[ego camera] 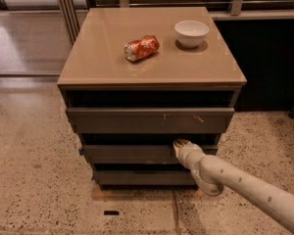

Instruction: Open middle drawer

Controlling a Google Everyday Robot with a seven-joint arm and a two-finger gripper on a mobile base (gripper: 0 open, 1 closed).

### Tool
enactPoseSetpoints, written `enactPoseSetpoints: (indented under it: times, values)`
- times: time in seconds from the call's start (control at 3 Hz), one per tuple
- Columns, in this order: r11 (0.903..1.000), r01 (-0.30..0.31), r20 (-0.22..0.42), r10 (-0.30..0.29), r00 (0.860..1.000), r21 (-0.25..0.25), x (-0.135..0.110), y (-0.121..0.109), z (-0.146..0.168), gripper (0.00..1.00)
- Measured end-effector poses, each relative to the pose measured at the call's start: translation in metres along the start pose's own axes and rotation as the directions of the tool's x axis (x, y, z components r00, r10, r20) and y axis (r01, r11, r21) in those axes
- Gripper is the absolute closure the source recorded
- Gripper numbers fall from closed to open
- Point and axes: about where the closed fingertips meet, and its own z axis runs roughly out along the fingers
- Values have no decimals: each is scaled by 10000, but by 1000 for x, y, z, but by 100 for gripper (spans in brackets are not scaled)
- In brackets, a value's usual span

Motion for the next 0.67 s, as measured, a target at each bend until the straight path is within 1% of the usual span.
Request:
enactPoseSetpoints:
  times: [0.33,0.67]
  values:
    - [10000,1,-4,-1,10000,0,-2,0,-2,100]
    - [9998,-106,-487,99,9988,-151,6,0,-2,100]
